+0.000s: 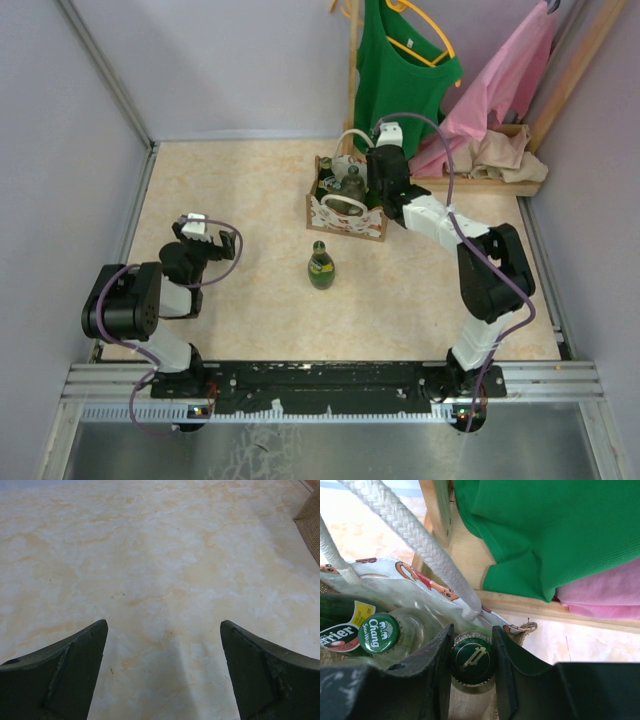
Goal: Take the beverage out of the canvas bag
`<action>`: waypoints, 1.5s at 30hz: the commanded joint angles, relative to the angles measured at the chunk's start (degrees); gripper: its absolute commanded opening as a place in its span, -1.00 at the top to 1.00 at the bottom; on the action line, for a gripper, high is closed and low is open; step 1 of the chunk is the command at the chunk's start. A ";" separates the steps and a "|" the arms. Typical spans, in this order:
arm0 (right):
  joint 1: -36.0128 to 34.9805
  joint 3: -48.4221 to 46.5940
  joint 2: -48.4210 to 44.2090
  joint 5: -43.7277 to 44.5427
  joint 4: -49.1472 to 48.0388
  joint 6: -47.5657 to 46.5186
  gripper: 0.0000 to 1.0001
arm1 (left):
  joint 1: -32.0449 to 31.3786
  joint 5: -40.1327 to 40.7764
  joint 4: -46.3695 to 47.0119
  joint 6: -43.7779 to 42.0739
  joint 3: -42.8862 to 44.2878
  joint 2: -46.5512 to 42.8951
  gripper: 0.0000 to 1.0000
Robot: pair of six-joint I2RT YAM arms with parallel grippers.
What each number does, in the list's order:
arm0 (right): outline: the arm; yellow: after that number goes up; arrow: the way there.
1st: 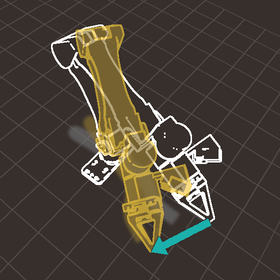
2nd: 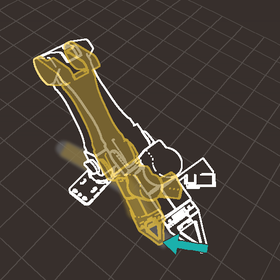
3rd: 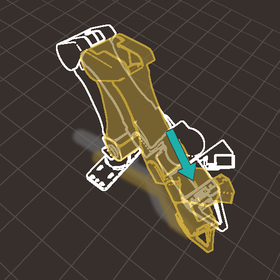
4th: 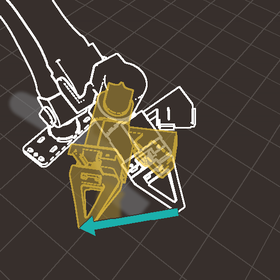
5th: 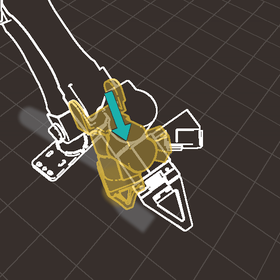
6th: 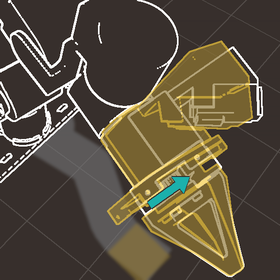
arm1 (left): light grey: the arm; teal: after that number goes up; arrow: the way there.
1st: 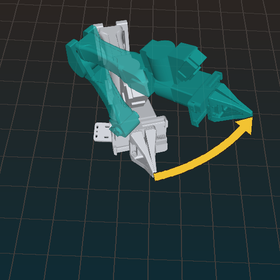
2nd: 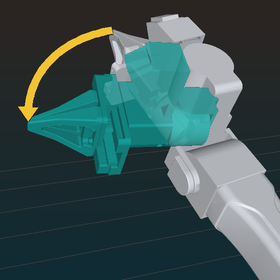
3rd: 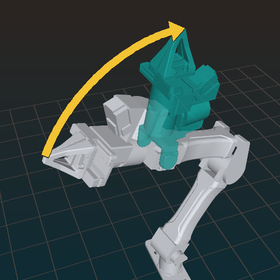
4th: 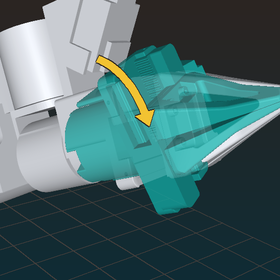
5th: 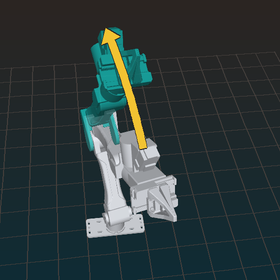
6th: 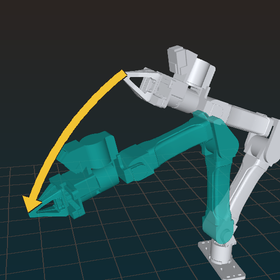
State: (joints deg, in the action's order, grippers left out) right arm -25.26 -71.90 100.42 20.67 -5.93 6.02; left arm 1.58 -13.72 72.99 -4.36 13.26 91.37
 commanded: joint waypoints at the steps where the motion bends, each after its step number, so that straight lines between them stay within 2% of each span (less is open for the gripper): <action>1: 0.25 -7.51 -7.16 -2.02 -3.62 -2.31 1.00 | -0.39 -0.01 0.56 -0.25 0.58 0.03 -1.00; 12: -1.38 -16.85 -15.12 -6.36 -2.85 -5.35 1.00 | -0.35 0.00 0.57 -0.30 0.59 0.03 -0.99; 16: -5.18 -18.28 -19.33 -2.64 -1.68 -8.92 1.00 | -0.39 -0.04 0.57 -0.31 0.63 0.02 -0.99; 22: -14.63 -15.97 -27.53 6.36 -1.60 -15.05 1.00 | -0.42 -0.07 0.57 -0.29 0.63 0.03 -1.00; 28: -23.67 -7.24 -36.27 16.66 -2.26 -17.96 1.00 | -0.37 -0.05 0.55 -0.30 0.65 0.03 -1.00; 32: -26.39 -0.54 -41.86 22.14 -0.02 -15.00 1.00 | -0.37 -0.07 0.57 -0.28 0.59 0.03 -1.00; 36: -26.51 5.70 -45.54 23.45 5.23 -9.11 1.00 | -0.42 -0.02 0.56 -0.22 0.63 -0.01 -1.00; 40: -26.51 11.62 -46.55 23.02 6.45 -5.65 1.00 | -0.41 -0.02 0.56 -0.29 0.64 0.03 -1.00; 43: -26.51 16.87 -47.21 20.60 4.43 -2.77 1.00 | -0.44 -0.03 0.53 -0.30 0.63 0.03 -1.00; 45: -26.49 22.79 -48.01 18.03 -0.63 -1.54 1.00 | -0.39 -0.06 0.57 -0.30 0.63 0.08 -1.00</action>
State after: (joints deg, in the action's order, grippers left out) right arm -51.37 -54.22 55.90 41.78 6.37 0.10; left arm 1.58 -13.72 72.99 -4.36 13.26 91.37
